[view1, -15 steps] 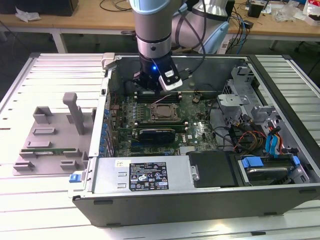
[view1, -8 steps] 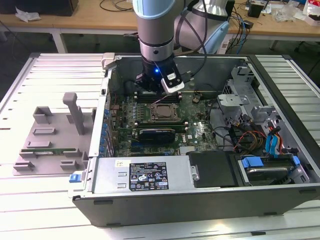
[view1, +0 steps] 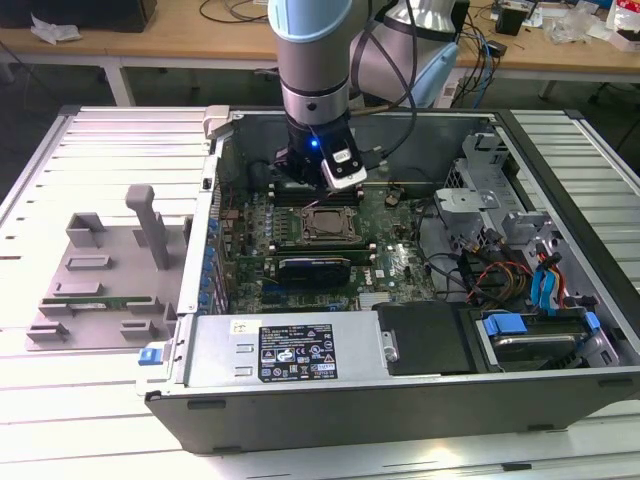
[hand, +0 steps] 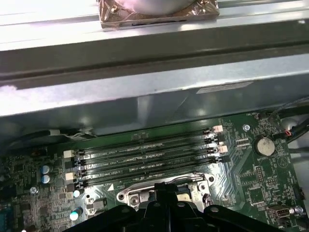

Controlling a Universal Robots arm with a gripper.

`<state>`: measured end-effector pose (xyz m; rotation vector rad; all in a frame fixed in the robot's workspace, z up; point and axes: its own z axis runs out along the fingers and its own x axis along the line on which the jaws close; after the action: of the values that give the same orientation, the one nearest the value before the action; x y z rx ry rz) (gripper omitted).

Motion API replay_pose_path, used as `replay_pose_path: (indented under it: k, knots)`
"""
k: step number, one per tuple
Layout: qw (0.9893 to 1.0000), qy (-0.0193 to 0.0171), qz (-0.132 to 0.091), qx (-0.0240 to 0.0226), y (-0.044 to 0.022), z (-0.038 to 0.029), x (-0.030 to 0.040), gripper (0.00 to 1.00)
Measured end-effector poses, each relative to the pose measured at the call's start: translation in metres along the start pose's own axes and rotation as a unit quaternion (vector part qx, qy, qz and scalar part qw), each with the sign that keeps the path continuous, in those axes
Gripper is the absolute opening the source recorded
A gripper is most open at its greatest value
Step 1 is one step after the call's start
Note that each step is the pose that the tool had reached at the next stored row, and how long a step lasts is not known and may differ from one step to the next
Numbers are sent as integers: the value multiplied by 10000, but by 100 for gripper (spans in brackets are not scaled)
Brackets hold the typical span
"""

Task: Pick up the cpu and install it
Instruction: 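Install the first cpu locking lever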

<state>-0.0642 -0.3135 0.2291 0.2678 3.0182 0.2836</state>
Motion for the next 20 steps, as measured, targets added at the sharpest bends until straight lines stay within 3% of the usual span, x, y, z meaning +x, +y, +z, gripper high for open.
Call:
replay_pose_path:
  k: [5, 8, 12, 14, 16, 20]
  knots:
    - [10000, -11, 56, 5, 54, 36, 3, 11]
    - [10000, -16, 82, 7, 75, 57, -61, 11]
    - [10000, -18, 91, 7, 106, 67, -37, 11]
    - [9994, -67, 340, 28, 110, 89, -31, 11]
    - [9990, -88, 441, 36, 145, 108, -20, 11]
    - [9988, -94, 473, 43, 164, 147, -9, 11]
